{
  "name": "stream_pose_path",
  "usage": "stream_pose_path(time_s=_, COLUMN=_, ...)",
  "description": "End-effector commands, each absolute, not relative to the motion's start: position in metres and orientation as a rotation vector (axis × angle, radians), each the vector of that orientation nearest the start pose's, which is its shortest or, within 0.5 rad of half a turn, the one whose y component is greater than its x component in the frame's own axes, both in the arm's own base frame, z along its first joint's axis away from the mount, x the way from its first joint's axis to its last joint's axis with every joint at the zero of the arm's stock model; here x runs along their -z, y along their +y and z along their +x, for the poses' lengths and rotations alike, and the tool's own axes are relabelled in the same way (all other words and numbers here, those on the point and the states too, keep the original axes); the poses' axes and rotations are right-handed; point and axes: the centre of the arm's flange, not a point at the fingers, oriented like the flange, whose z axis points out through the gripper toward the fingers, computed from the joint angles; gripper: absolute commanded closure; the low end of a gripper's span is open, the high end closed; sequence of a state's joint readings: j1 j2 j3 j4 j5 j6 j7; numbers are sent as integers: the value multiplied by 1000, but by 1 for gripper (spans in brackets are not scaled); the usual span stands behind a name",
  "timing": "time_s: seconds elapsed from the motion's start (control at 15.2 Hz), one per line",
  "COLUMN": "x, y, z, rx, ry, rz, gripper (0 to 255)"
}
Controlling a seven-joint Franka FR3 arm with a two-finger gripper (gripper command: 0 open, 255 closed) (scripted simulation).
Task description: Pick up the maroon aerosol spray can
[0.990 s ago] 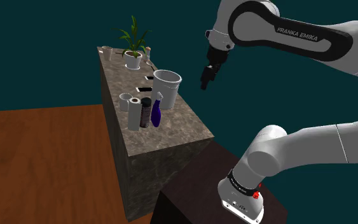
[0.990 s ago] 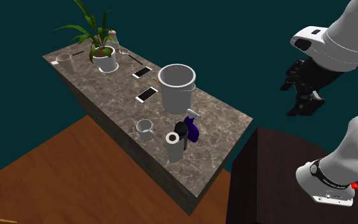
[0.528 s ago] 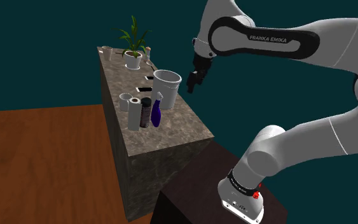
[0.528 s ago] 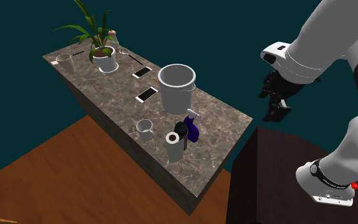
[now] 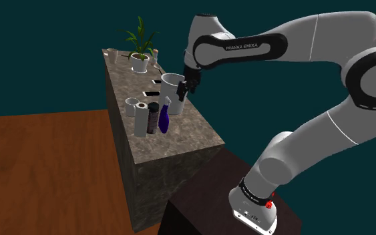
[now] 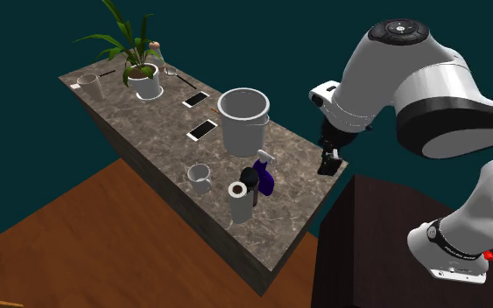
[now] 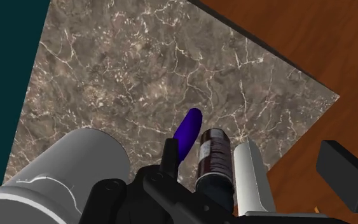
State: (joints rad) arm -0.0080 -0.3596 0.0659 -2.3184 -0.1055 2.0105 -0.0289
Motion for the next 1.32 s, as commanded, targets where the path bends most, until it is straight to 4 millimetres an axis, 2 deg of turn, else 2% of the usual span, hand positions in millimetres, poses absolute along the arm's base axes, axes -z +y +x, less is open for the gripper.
stream_pose_path(time_s=0.0, x=-466, y=23, z=465, rx=93, ry=-188, rz=-3249, gripper=0)
stream_pose_path(time_s=0.99, x=-344, y=23, z=617, rx=138, ry=-69, rz=-3219, gripper=0)
stream_pose_path(time_s=1.06, x=-339, y=23, z=624, rx=140, ry=-64, rz=-3218, gripper=0)
stream_pose_path(time_s=1.25, x=-323, y=23, z=624, rx=140, ry=-64, rz=-3218, gripper=0)
